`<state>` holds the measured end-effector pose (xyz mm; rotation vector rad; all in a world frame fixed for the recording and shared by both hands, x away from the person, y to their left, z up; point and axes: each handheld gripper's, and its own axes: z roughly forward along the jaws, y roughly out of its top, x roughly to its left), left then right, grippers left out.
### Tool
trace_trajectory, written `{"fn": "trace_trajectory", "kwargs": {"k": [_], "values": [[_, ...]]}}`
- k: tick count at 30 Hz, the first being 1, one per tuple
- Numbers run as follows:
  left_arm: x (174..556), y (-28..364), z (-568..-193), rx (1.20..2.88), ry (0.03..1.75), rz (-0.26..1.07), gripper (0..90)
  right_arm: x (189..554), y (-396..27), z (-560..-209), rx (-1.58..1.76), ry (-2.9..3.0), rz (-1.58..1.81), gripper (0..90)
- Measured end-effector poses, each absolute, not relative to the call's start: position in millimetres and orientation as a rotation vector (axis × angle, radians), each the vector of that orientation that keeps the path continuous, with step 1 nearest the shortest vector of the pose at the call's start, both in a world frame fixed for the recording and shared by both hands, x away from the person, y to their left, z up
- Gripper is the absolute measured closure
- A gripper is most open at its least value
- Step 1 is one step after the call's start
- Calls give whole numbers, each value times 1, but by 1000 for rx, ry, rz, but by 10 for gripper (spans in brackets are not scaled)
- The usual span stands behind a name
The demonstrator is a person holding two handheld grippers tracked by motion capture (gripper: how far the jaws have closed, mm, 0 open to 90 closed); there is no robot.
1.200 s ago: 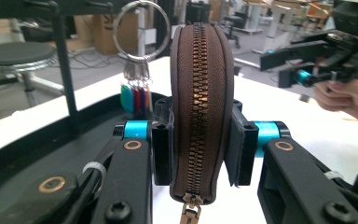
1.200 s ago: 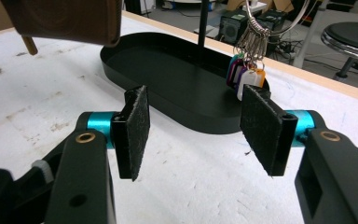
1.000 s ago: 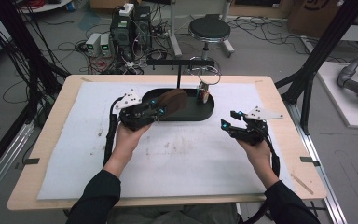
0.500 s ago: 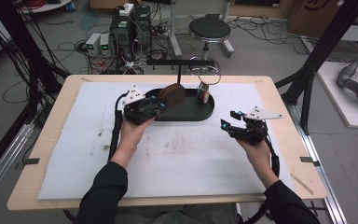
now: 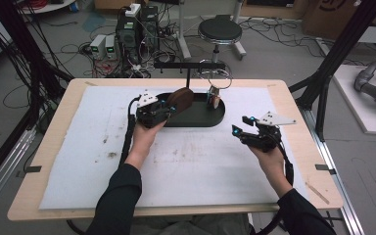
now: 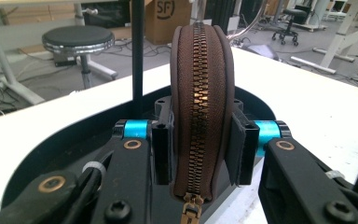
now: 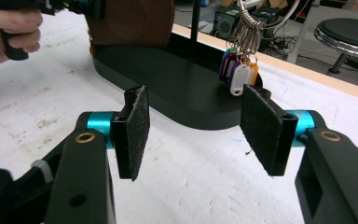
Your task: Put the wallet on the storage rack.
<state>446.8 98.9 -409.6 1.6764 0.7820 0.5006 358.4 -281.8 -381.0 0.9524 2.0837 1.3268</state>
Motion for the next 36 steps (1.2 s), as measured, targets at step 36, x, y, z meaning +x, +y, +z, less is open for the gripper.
{"fn": "trace_trajectory", "kwargs": {"k": [36], "values": [[473, 65, -446, 1714, 892, 492, 654, 359, -283, -387, 949, 2133, 1318, 429]]}}
